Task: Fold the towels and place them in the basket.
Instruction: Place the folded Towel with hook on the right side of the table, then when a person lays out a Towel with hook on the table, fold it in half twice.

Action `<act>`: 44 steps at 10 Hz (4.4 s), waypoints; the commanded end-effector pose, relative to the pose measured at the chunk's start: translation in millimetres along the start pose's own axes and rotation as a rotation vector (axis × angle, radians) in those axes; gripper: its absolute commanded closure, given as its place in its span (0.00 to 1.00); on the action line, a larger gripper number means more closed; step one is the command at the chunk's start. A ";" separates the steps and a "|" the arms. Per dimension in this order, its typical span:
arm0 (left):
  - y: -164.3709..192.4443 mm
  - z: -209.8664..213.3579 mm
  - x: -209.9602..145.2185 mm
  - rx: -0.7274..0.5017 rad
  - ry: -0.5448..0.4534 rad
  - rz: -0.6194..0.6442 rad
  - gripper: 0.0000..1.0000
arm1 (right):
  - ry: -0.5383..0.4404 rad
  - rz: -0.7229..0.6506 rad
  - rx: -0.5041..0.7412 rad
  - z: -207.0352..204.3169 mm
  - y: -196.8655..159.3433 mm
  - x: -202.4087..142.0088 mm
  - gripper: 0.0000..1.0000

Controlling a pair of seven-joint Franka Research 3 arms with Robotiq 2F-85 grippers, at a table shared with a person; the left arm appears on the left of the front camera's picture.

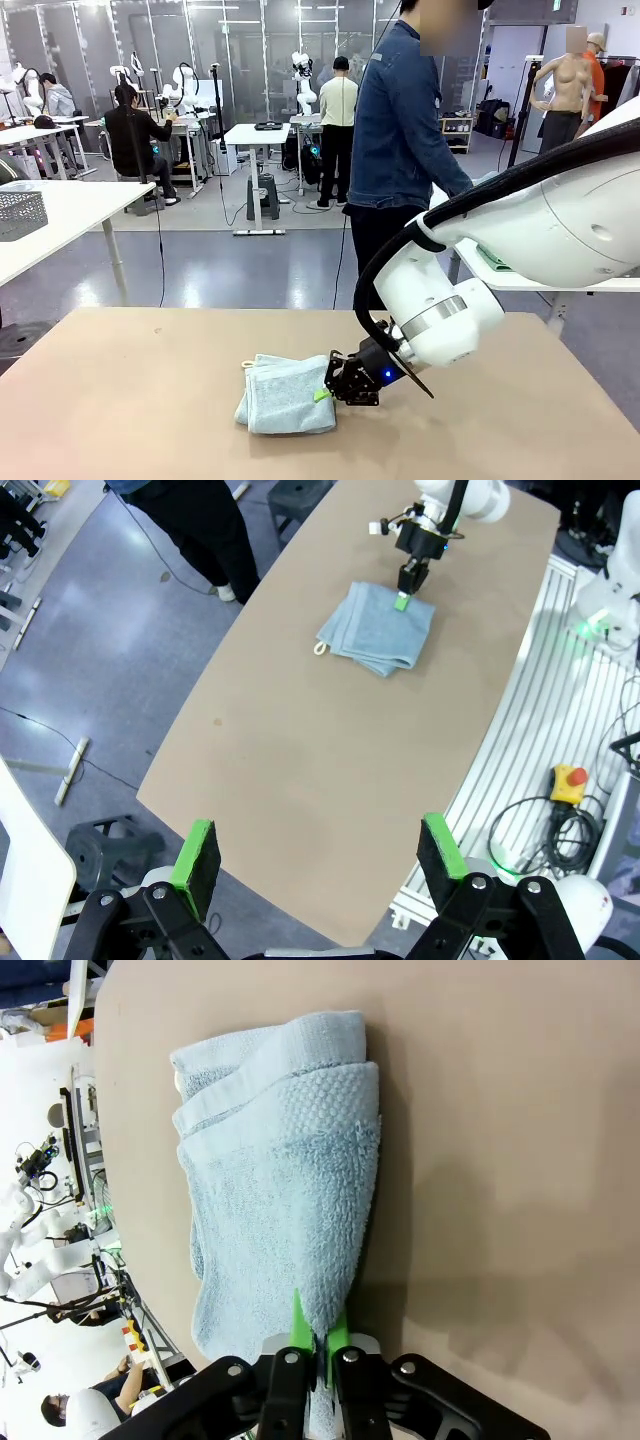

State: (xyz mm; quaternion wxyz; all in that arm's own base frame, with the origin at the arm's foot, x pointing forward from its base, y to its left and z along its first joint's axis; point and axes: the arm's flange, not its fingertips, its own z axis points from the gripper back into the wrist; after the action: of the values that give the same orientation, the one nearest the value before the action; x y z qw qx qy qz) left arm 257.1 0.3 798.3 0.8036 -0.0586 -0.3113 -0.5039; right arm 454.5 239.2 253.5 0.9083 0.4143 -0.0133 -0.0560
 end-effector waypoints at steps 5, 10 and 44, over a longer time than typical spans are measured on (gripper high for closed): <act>-0.8 -1.0 0.1 0.005 -0.001 -0.001 0.00 | -0.039 0.173 -0.136 78.5 26.4 -9.3 0.94; -0.8 -1.0 0.1 0.005 -0.001 -0.001 0.00 | -0.163 0.271 -0.333 205.8 -57.5 14.5 0.94; -0.8 -1.0 0.1 0.005 -0.001 -0.001 0.00 | -0.201 0.167 -0.716 349.1 -143.4 2.4 0.01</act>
State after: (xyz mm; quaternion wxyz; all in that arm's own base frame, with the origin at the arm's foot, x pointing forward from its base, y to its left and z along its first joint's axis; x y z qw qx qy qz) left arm 257.2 0.6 798.2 0.8037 -0.0588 -0.3113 -0.5036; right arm 416.8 -115.5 375.4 0.9910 0.0608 -0.1157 -0.0302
